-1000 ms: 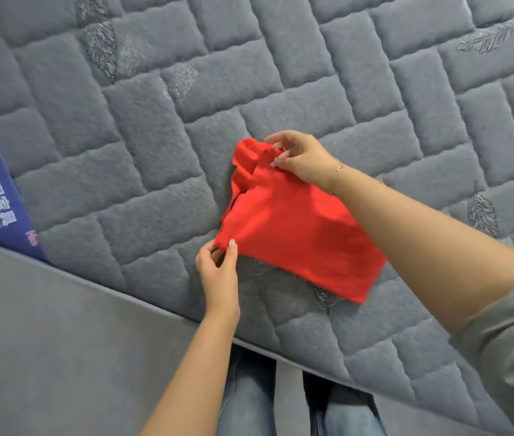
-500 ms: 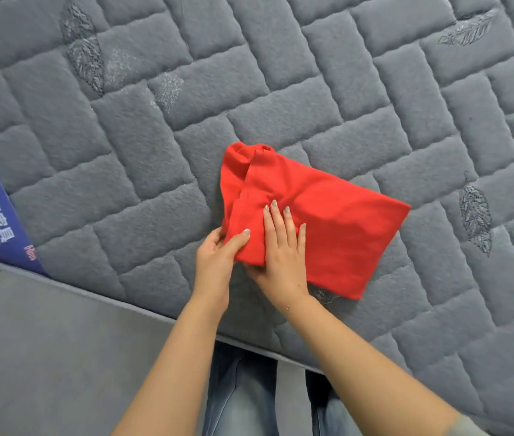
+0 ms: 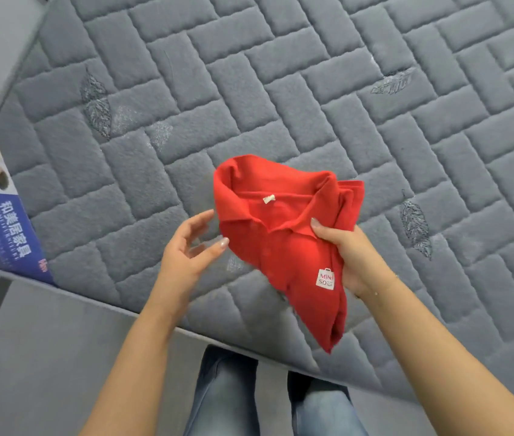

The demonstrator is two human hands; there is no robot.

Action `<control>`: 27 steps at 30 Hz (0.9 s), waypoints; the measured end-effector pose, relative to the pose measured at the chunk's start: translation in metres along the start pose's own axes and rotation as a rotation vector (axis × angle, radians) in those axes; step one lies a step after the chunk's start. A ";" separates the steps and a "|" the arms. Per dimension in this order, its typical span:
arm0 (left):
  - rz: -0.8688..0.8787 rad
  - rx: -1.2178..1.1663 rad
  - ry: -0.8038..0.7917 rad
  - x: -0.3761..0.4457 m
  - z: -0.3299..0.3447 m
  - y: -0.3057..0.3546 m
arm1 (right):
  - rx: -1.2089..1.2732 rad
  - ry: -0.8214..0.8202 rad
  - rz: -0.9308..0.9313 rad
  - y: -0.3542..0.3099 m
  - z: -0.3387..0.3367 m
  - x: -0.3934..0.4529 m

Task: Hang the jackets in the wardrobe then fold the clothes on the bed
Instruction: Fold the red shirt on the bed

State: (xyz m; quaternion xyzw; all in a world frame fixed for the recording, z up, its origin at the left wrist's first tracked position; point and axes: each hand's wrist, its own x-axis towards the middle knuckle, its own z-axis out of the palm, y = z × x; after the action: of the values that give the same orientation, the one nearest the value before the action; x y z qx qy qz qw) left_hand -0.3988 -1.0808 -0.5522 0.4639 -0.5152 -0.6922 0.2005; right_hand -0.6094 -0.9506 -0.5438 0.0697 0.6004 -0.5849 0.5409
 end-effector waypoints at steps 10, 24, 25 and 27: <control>-0.573 0.068 -0.181 -0.012 0.064 -0.086 | -0.199 0.106 0.155 0.011 -0.105 0.070; -0.454 0.404 -0.092 -0.054 0.078 -0.160 | -0.584 0.474 0.000 0.167 -0.159 -0.012; -0.437 0.505 -0.097 -0.056 0.071 -0.162 | -0.602 0.465 0.016 0.169 -0.162 -0.015; -0.418 0.752 -0.090 -0.061 0.058 -0.164 | -0.662 0.406 0.099 0.173 -0.165 -0.022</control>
State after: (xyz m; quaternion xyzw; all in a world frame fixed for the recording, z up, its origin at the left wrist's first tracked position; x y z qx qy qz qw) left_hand -0.3851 -0.9407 -0.6714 0.5683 -0.6348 -0.5017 -0.1497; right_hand -0.5701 -0.7572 -0.6809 0.0345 0.8474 -0.3071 0.4318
